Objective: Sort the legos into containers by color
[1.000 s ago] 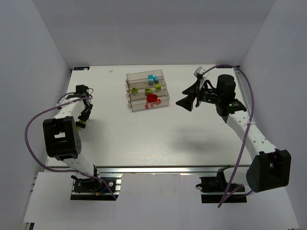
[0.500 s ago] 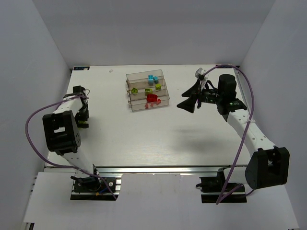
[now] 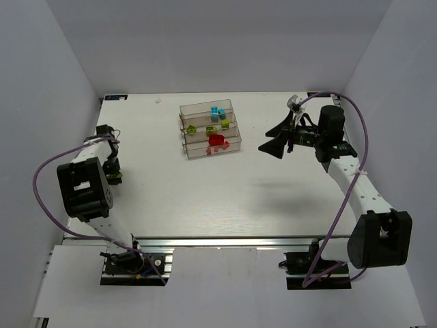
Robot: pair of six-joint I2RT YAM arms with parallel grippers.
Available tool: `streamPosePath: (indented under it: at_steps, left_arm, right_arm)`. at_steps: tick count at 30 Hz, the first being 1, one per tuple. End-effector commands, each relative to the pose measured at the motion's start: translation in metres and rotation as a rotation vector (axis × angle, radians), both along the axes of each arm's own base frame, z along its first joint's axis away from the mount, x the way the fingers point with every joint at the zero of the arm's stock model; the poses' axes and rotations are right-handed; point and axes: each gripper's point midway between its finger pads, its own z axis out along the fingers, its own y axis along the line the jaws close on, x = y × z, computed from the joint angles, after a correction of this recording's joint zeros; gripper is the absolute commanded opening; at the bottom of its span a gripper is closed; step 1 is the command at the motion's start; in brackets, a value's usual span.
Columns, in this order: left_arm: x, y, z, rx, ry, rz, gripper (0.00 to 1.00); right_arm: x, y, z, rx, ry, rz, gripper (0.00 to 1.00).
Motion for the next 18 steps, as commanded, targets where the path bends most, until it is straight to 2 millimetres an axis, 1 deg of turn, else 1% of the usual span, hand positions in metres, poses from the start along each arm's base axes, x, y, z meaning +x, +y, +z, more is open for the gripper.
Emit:
streamPosePath:
  at_steps: [1, 2, 3, 5, 7, 8, 12, 14, 15, 16, 17, 18]
  left_arm:
    - [-0.004, 0.02, 0.007, 0.054, -0.012, 0.061, 0.98]
    - [-0.003, 0.025, 0.009, 0.054, -0.011, 0.071, 0.98]
    - [-0.004, 0.024, 0.006, 0.047, 0.006, 0.063, 0.98]
    - [-0.004, 0.029, 0.001, 0.028, 0.024, 0.079, 0.97]
    - [-0.003, 0.026, -0.005, 0.007, 0.027, 0.073, 0.95]
    - [-0.004, 0.026, -0.01, -0.014, 0.03, 0.079, 0.93]
    - [-0.001, 0.024, -0.019, -0.048, 0.02, 0.075, 0.85]
    - [0.0, 0.022, -0.022, -0.061, 0.017, 0.067, 0.78]
    - [0.002, 0.02, -0.023, -0.071, 0.012, 0.057, 0.72]
    - [0.001, 0.023, -0.023, -0.07, 0.008, 0.066, 0.67]
    - [0.004, 0.022, -0.022, -0.078, -0.005, 0.062, 0.61]
    - [0.005, 0.019, -0.021, -0.089, -0.013, 0.047, 0.52]
  right_arm:
    - [-0.002, -0.004, 0.011, 0.025, -0.037, 0.012, 0.85]
    - [0.0, -0.007, 0.011, 0.026, -0.04, 0.004, 0.85]
    - [-0.001, -0.008, 0.011, 0.028, -0.04, 0.007, 0.86]
    - [0.001, -0.012, 0.012, 0.029, -0.046, -0.004, 0.86]
    - [0.0, -0.014, 0.012, 0.04, -0.02, -0.011, 0.87]
    - [0.0, -0.015, 0.014, 0.041, -0.023, -0.014, 0.87]
    - [0.002, -0.022, 0.015, 0.046, -0.02, -0.034, 0.88]
    - [0.003, -0.025, 0.017, 0.047, -0.025, -0.043, 0.88]
    - [0.003, -0.027, 0.017, 0.048, -0.025, -0.048, 0.87]
    - [0.003, -0.027, 0.017, 0.051, -0.022, -0.05, 0.88]
    - [0.003, -0.029, 0.017, 0.053, -0.021, -0.056, 0.88]
    - [0.003, -0.029, 0.017, 0.055, -0.024, -0.054, 0.87]
